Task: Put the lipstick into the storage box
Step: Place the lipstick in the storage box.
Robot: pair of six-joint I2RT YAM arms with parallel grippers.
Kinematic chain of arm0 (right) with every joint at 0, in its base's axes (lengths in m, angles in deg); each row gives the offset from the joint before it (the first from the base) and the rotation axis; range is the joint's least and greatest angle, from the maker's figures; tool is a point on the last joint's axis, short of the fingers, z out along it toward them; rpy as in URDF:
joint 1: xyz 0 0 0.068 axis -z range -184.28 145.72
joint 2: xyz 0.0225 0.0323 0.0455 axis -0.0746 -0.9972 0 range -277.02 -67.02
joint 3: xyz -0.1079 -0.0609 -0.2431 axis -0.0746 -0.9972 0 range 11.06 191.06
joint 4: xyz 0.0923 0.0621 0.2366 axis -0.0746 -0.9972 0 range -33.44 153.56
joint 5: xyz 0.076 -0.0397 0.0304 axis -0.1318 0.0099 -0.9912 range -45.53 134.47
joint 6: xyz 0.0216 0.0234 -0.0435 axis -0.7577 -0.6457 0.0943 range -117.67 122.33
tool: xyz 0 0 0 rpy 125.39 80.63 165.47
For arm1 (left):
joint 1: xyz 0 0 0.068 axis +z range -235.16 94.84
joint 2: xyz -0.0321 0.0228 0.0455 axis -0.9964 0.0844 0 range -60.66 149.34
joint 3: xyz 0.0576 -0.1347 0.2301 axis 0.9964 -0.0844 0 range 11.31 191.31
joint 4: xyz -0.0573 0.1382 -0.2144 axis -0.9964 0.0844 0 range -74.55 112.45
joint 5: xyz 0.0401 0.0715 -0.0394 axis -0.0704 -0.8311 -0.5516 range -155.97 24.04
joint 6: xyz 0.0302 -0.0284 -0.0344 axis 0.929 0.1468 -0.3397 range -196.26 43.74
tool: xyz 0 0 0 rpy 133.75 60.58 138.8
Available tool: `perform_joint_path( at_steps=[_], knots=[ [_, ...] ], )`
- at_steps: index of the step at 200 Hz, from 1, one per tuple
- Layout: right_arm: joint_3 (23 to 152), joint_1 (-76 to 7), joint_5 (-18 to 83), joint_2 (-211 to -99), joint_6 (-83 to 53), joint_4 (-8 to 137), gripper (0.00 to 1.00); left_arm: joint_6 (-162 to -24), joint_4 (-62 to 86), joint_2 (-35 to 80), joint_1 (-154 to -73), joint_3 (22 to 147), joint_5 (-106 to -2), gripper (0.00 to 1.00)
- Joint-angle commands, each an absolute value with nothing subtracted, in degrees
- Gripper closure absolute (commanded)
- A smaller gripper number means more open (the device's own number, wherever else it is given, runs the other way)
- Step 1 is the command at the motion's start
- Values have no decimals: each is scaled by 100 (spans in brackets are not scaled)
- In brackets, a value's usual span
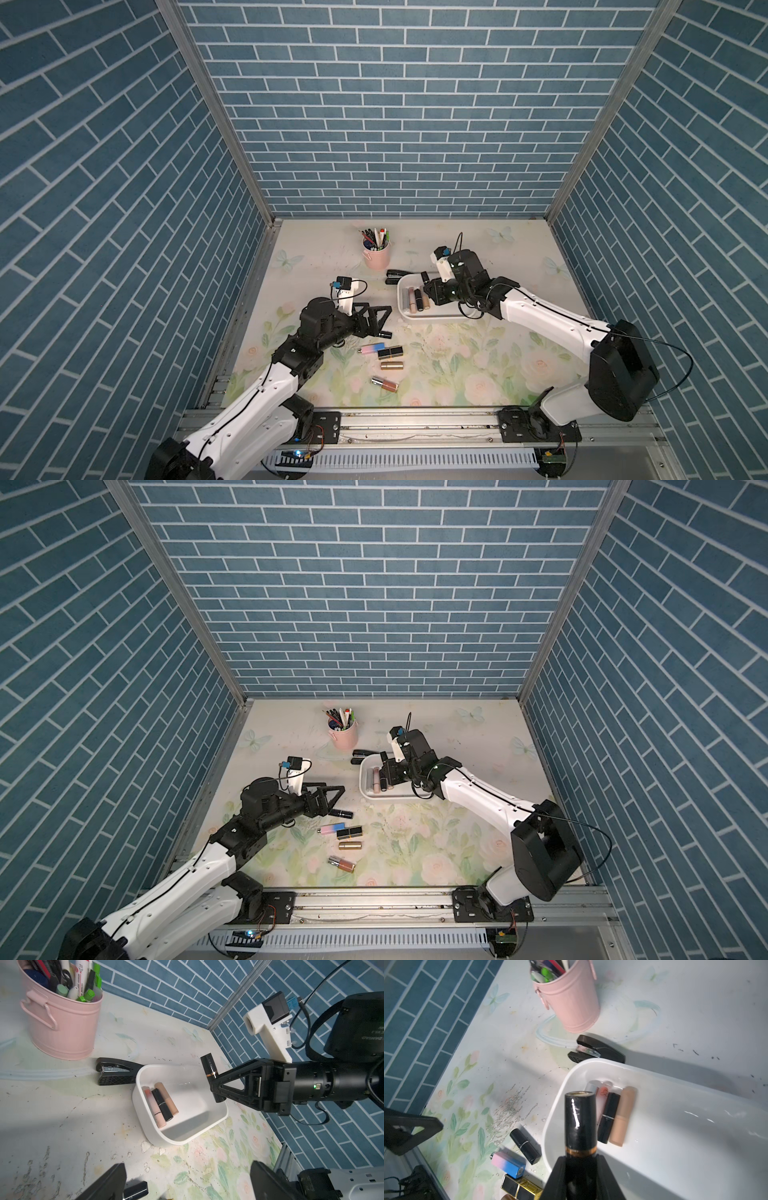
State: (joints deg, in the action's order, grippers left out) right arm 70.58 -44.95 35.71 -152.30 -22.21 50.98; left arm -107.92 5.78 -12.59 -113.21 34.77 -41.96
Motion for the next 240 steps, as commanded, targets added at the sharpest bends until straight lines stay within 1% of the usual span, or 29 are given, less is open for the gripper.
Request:
perform_joint_path(
  at_steps=[1,52,107,193,240],
  knots=[
    [6834,-4288,3581,-15191,-2688,5258,83,-10712,193,-1055,-11364,3713,-3994,1],
    [6637,-3933,3491,-15487,-2651,5408,83,-10638,30,-461,-11539,3964,-3995,1],
    [6779,-3664,3202,-16061,-2538,5584,83,-10499,-15,53,-11575,4200,-4008,0],
    [7073,-3587,2899,-16928,-2535,5867,82,-10261,130,748,-11575,4528,-3959,0],
    [7271,-3553,2810,-17243,-2531,5906,80,-10166,136,1144,-11575,4720,-3898,0]
  ],
)
